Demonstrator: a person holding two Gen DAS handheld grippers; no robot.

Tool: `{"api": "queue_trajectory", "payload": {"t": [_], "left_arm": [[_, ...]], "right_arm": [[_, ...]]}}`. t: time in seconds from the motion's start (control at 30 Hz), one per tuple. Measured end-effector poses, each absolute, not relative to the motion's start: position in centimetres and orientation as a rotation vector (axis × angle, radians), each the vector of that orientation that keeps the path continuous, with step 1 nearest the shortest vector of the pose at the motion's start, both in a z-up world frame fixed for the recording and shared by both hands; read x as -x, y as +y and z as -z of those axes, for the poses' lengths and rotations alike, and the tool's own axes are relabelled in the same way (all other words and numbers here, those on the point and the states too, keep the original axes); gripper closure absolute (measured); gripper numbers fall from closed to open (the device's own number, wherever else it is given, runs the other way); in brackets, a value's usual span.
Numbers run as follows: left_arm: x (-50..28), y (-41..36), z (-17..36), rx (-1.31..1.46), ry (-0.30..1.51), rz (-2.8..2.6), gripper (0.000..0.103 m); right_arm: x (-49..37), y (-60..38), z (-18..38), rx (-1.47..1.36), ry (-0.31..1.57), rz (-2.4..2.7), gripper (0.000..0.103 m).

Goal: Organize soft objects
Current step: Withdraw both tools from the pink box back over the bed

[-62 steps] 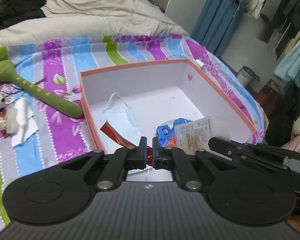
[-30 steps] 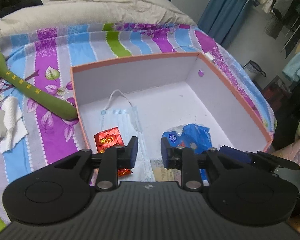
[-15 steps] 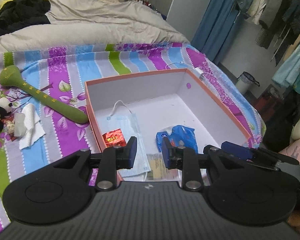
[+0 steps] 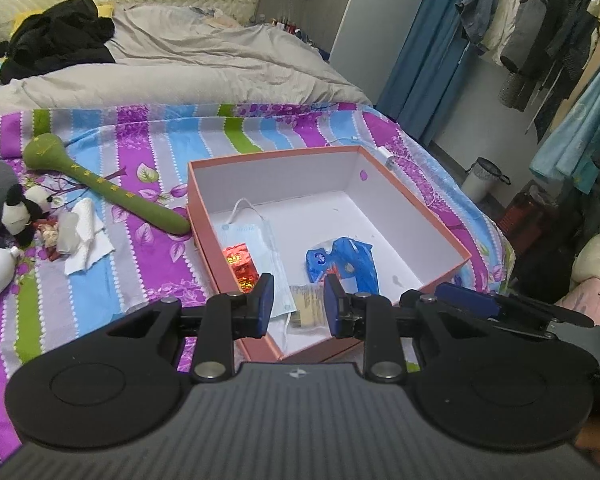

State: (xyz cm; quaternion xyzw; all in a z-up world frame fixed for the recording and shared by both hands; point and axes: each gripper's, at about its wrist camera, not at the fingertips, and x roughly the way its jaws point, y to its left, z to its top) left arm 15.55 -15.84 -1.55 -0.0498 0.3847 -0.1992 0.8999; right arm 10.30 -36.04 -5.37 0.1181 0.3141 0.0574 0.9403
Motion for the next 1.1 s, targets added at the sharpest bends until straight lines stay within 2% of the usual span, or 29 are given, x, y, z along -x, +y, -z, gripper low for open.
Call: {"api": "queue_trajectory", "payload": {"t": [1.1], "left_arm": [[-5.8,-5.5,0.9,0.187,0.721,0.204,0.072]], "right_arm": [[-5.4,-27.4,4.3,-0.137,0.647,-0.378,0.055]]}}
